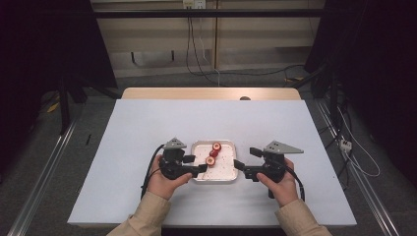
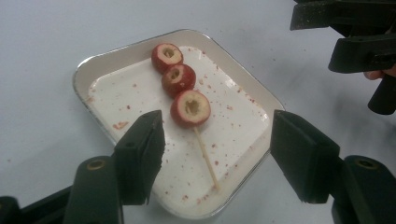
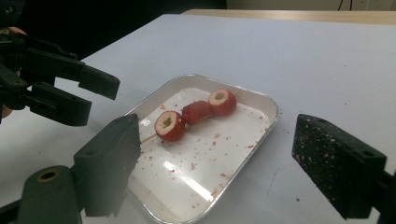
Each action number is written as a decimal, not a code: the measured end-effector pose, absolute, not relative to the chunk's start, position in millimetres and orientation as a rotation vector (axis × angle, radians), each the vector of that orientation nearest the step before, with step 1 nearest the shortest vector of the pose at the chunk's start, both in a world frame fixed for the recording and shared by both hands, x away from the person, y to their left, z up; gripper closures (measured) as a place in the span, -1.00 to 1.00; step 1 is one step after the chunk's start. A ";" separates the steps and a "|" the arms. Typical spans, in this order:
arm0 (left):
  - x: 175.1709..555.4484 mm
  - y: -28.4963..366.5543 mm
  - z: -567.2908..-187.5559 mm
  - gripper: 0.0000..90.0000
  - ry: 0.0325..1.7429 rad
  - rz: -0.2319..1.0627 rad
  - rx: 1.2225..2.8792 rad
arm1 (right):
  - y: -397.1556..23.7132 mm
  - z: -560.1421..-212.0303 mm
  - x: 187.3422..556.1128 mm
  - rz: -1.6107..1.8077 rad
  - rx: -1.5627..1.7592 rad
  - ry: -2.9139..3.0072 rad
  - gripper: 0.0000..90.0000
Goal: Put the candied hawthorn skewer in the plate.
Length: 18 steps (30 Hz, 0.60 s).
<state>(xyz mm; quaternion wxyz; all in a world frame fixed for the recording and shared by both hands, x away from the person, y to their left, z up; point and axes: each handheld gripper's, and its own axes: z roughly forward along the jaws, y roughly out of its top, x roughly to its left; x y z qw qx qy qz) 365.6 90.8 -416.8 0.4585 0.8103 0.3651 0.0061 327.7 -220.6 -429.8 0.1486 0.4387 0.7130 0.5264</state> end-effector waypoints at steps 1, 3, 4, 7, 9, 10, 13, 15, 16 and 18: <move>365.3 92.4 -416.6 -0.27 0.897 0.019 1.990 | -221.0 -429.9 327.2 1.512 1.268 2.049 -0.67; 364.7 95.5 -416.2 -0.30 0.887 0.025 1.998 | -221.7 -429.7 326.6 1.518 1.267 2.046 -0.67; 364.6 96.6 -416.3 -0.32 0.889 0.026 1.998 | -221.9 -429.4 326.3 1.520 1.265 2.047 -0.67; 364.5 100.6 -415.6 -0.40 0.891 0.029 1.994 | -222.1 -428.6 325.5 1.511 1.254 2.054 -0.67; 364.2 103.5 -414.9 -0.44 0.890 0.039 1.987 | -222.2 -428.8 324.9 1.504 1.244 2.055 -0.67; 363.9 105.1 -414.4 -0.46 0.890 0.047 1.984 | -222.4 -429.0 324.4 1.501 1.242 2.058 -0.67; 363.6 109.2 -413.5 -0.53 0.880 0.048 1.979 | -223.8 -430.0 323.3 1.489 1.240 2.061 -0.68; 363.5 111.9 -413.1 -0.55 0.874 0.050 1.976 | -225.1 -430.2 322.2 1.489 1.239 2.059 -0.68; 363.6 113.3 -412.9 -0.57 0.875 0.048 1.975 | -225.9 -430.4 321.8 1.493 1.238 2.059 -0.68; 363.5 116.2 -412.5 -0.61 0.879 0.056 1.971 | -227.2 -430.5 320.9 1.488 1.236 2.054 -0.68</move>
